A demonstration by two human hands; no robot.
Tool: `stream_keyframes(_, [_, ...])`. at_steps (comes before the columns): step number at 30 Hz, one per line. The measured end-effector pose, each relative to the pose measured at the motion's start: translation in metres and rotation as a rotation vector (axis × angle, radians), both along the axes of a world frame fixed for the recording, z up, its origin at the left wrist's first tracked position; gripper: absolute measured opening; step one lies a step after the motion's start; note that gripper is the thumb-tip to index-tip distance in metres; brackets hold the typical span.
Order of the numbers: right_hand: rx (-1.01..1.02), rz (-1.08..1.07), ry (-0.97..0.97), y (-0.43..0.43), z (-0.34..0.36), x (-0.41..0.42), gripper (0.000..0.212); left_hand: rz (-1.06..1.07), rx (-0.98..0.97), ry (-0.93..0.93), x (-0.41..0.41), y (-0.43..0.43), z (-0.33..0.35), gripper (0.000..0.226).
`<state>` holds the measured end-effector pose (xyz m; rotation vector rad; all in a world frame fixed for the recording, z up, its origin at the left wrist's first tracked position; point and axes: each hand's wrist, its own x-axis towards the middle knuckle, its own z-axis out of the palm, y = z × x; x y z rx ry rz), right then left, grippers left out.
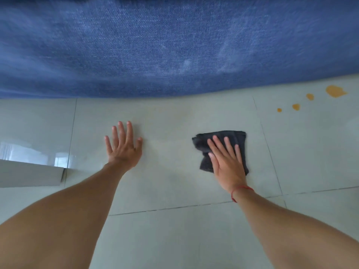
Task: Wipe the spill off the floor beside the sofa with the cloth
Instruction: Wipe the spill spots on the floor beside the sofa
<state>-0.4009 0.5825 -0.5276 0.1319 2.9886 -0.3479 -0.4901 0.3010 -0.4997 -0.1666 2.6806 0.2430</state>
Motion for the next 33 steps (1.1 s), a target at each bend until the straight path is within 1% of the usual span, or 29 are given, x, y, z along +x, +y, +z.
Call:
stream_keyframes(3, [-0.033,-0.289,-0.037,0.011,0.000,-0.010,0.051,0.027,0.015,-0.110,0.000,-0.014,-0.008,0.064])
stream_keyframes(5, [-0.061,-0.446,-0.021,-0.003,0.002,-0.031,0.048,0.038,0.045,-0.110,0.002,-0.013,-0.010,0.063])
stream_keyframes(8, [-0.077,-0.530,-0.006,-0.032,0.002,-0.063,0.049,0.044,0.065,-0.107,0.000,-0.013,-0.011,0.062])
stream_keyframes(10, [-0.087,-0.512,-0.012,-0.051,0.003,-0.085,0.049,0.042,0.072,-0.102,-0.001,-0.014,-0.011,0.062])
stream_keyframes(12, [-0.098,-0.434,-0.015,-0.074,0.003,-0.107,0.049,0.040,0.085,-0.099,-0.001,-0.015,-0.012,0.062])
stream_keyframes(16, [-0.111,-0.121,0.000,-0.132,0.001,-0.133,0.048,0.036,0.083,-0.094,-0.001,-0.015,-0.013,0.061])
stream_keyframes(20, [-0.110,0.122,0.031,-0.159,-0.001,-0.097,0.048,0.052,0.094,-0.120,-0.003,-0.014,-0.011,0.060])
stream_keyframes(24, [-0.081,0.293,0.032,-0.128,-0.001,-0.053,0.047,0.023,0.109,-0.113,-0.002,-0.018,-0.003,0.060])
stream_keyframes(26, [-0.044,0.279,0.013,-0.104,-0.001,-0.036,0.051,0.012,0.121,-0.061,0.001,-0.025,0.001,0.061])
stream_keyframes(29, [-0.002,0.119,-0.008,-0.071,0.002,-0.026,0.059,0.066,0.058,0.032,0.001,-0.049,0.003,0.062])
stream_keyframes(31, [-0.018,-0.005,-0.039,-0.061,0.004,-0.034,0.057,0.132,0.007,0.018,0.001,-0.071,0.001,0.062])
stream_keyframes(33, [-0.055,-0.121,-0.046,-0.067,0.005,-0.050,0.050,0.165,0.005,-0.066,0.004,-0.085,-0.003,0.062])
